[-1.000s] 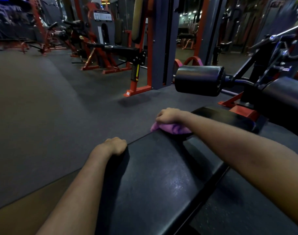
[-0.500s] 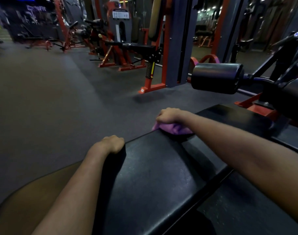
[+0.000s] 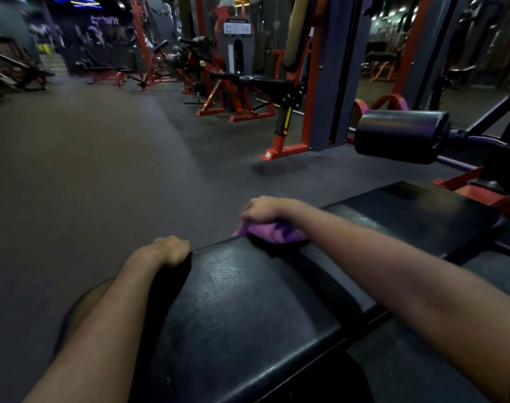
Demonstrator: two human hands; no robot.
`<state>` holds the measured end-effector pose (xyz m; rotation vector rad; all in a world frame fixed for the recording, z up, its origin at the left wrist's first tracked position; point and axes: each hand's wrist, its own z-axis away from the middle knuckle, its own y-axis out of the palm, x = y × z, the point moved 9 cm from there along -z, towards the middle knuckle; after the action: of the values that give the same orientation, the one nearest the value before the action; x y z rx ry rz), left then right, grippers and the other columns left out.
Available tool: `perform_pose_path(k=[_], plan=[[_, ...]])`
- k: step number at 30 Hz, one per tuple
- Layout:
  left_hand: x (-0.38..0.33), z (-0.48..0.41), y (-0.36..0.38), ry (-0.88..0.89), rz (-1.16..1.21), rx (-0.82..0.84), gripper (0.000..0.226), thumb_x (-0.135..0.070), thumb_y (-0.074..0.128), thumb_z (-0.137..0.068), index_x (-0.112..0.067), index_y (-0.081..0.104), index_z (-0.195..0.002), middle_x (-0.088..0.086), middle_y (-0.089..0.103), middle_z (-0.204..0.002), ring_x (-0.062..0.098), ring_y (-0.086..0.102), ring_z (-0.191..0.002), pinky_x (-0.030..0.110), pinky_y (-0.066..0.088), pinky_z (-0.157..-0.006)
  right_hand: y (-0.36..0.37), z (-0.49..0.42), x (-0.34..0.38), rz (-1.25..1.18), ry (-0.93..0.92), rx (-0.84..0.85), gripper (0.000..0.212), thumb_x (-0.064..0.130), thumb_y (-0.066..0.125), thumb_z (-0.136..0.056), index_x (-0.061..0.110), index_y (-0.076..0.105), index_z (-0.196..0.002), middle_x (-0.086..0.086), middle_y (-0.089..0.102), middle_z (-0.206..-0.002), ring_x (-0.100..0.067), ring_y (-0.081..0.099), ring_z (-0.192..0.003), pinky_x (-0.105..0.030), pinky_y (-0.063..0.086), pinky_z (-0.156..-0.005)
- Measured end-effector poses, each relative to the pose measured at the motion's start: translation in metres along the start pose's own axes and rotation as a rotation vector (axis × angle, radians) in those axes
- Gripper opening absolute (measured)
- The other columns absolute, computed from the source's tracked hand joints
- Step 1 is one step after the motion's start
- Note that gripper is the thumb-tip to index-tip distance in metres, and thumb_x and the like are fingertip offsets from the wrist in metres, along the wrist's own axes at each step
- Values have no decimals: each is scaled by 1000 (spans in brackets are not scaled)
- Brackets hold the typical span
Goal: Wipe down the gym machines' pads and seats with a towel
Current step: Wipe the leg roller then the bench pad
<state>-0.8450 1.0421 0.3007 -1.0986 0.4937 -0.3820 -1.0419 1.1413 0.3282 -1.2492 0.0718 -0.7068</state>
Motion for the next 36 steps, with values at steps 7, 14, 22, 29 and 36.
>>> perform_pose_path(k=[7,14,22,29,36], plan=[[21,24,-5,-23,93,-56,49,-22,23,-108,5,48,-139,25,41,-152,35,45,-136,31,38,-103,2,13,28,211,92,-52,30,32,57,-88,13,72,-105,-8,71,-111,-31,63,-91,-30,47,-78],[61,44,-14,-110,106,-77,44,-13,23,-108,3,48,-140,25,41,-152,37,46,-135,33,38,-106,38,9,100,-90,-128,-44,34,43,60,-89,22,74,-112,-5,69,-129,-32,64,-118,-38,50,-92],[104,60,-14,-139,108,-120,47,-19,23,-108,7,47,-139,26,43,-150,39,45,-134,35,39,-105,24,17,93,198,7,-117,41,35,53,-96,16,66,-130,-10,63,-138,-30,62,-121,-29,46,-82],[152,74,-16,-195,210,-201,46,-24,29,-106,6,58,-125,28,54,-137,40,55,-121,36,45,-96,65,23,196,110,-288,-85,43,48,46,-83,33,73,-113,-5,66,-132,-30,60,-121,-41,48,-102],[186,125,-18,-150,538,-378,45,-23,32,-103,10,61,-92,26,70,-88,40,71,-74,43,60,-66,59,39,201,152,-124,-157,40,36,51,-94,20,69,-126,-13,63,-137,-33,60,-124,-36,47,-94]])
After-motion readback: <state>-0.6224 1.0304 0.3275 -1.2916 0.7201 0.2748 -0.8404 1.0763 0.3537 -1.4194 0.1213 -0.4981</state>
